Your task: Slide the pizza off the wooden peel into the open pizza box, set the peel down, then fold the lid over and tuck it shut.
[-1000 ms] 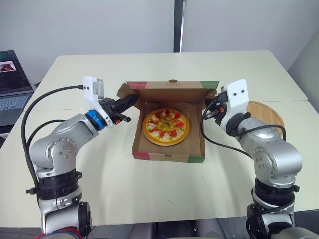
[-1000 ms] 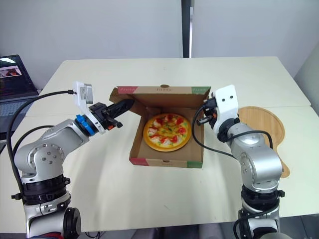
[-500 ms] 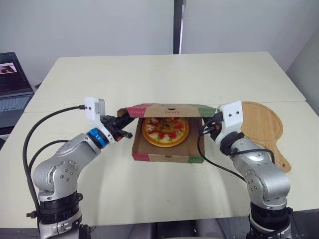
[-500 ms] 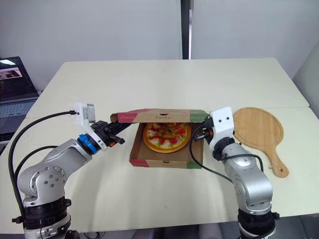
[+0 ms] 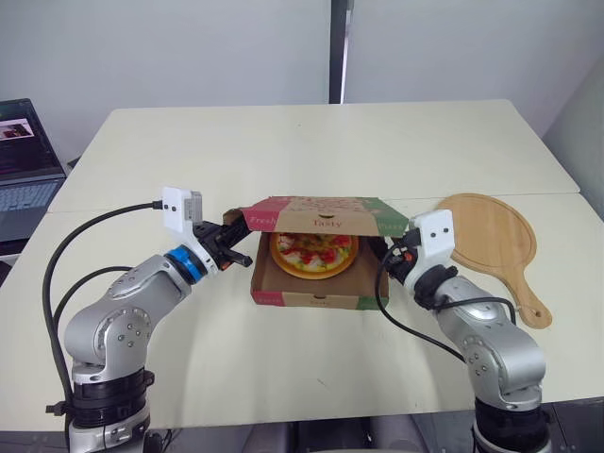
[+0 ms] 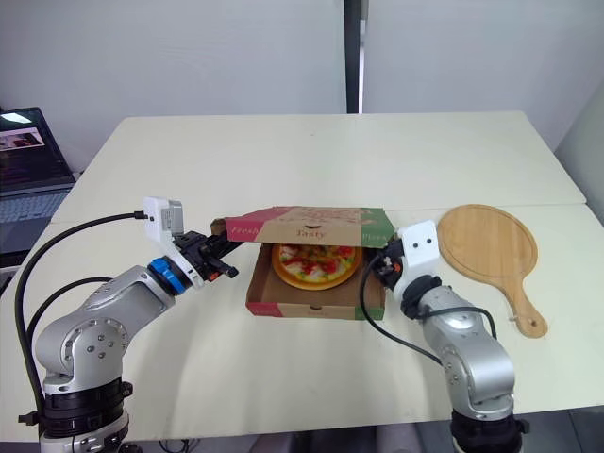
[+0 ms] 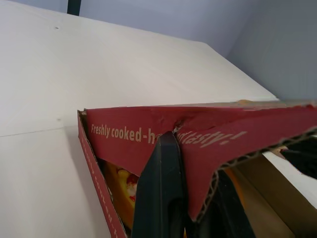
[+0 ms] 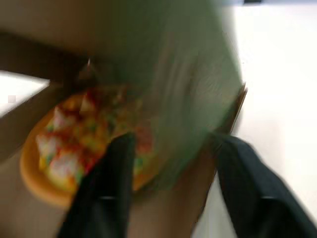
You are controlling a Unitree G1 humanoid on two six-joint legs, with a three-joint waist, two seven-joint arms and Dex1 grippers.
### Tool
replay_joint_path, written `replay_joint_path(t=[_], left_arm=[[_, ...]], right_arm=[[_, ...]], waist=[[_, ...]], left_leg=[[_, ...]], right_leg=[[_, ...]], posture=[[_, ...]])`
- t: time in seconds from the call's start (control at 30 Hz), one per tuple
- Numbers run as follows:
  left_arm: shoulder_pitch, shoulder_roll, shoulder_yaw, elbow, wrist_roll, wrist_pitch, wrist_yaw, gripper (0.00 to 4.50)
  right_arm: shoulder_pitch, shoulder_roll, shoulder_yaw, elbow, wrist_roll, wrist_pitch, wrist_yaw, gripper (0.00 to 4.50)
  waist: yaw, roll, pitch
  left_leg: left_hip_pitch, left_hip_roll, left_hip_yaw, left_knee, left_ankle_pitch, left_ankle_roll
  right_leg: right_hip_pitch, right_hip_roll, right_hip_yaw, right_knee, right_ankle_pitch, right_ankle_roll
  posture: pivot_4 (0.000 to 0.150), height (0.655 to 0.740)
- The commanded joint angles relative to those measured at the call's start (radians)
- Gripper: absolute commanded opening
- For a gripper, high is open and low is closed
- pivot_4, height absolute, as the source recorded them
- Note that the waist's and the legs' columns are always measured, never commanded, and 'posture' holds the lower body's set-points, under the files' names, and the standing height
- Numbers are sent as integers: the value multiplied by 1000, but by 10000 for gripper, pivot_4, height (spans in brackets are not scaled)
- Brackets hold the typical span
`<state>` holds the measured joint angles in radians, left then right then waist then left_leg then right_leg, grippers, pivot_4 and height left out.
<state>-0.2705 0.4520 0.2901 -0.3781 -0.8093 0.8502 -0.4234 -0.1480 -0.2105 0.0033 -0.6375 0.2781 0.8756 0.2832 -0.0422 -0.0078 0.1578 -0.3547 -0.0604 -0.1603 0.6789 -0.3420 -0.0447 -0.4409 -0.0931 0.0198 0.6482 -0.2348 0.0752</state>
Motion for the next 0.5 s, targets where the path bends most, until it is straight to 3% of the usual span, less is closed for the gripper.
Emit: replay_joint_path(t=[0.03, 0.23, 0.33, 0.5], left_arm=[[5, 18, -3, -17, 5, -20, -11, 0], [11, 23, -17, -13, 14, -39, -22, 0], [13, 24, -22, -9, 17, -47, -26, 0], [13, 25, -33, 0, 28, -56, -35, 0]], right_arm=[[40, -80, -60, -74, 68, -6, 82, 29478], [103, -322, -234, -32, 176, -29, 283, 29478], [34, -411, -327, 50, 222, -35, 338, 23394], [-164, -483, -327, 174, 262, -27, 360, 5973]], waist=[[5, 0, 0], [12, 0, 0], [12, 0, 0], [12, -1, 0]], left_leg=[[0, 0, 0, 0, 0, 0], [0, 0, 0, 0, 0, 0], [3, 0, 1, 0, 0, 1], [8, 1, 2, -1, 0, 1]], right_leg=[[0, 0, 0, 0, 0, 0], [2, 0, 0, 0, 0, 0], [4, 1, 0, -1, 0, 0], [9, 1, 1, -2, 0, 0]], posture=[[1500, 7400], [1500, 7400], [1500, 7400], [1500, 7400]])
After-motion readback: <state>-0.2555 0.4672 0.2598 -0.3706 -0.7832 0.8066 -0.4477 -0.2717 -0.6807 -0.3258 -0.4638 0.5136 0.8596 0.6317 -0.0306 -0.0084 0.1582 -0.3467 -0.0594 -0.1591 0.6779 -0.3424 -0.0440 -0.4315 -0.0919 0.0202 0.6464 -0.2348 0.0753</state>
